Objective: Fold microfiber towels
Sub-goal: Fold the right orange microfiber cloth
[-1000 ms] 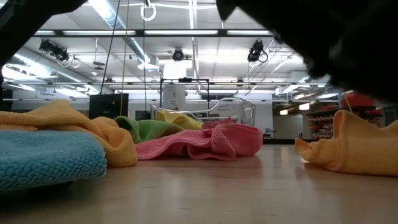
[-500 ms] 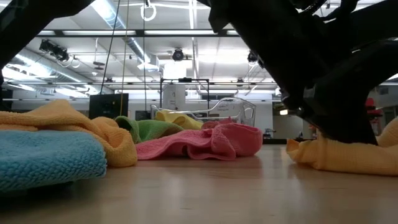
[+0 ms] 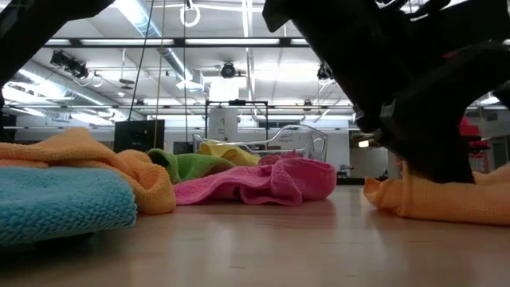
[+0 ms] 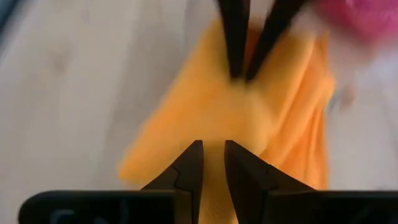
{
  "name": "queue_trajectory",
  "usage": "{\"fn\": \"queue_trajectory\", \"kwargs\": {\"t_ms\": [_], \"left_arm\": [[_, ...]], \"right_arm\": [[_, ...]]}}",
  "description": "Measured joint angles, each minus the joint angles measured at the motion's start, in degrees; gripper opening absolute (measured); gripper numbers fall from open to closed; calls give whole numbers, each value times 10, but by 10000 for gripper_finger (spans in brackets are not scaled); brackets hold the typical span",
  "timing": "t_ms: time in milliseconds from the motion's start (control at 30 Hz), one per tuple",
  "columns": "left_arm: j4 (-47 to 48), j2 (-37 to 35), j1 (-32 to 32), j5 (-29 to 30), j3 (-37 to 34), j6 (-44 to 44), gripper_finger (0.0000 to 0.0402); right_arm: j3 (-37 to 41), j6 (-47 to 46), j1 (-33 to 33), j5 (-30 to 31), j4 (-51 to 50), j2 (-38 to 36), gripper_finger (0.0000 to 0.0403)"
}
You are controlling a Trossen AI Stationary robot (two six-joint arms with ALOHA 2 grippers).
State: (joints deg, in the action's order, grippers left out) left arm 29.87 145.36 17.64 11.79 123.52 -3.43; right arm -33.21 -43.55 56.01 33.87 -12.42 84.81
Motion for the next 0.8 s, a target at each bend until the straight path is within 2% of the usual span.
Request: {"fn": "queue_trajectory", "kwargs": {"t_ms": [100, 200, 300, 433, 567, 700, 800], "left_arm": [[16, 0, 2, 0, 0, 10, 42], [18, 0, 4, 0, 0, 13, 43], [18, 0, 6, 0, 0, 13, 40], [24, -9, 6, 0, 0, 9, 37], [33, -22, 6, -2, 0, 7, 41], [49, -35, 9, -2, 0, -11, 43], [63, -39, 9, -4, 0, -21, 39]], "right_arm": [[1, -49, 0, -33, -15, 30, 76], [0, -59, 0, -52, -14, 29, 76], [0, -60, 0, -74, -28, -13, 76], [0, -76, 2, -76, -69, -83, 76], [0, -86, 14, -76, -120, -123, 80], [1, -121, 15, -75, -157, -137, 107], [1, -121, 14, -56, -135, -131, 141]]}}
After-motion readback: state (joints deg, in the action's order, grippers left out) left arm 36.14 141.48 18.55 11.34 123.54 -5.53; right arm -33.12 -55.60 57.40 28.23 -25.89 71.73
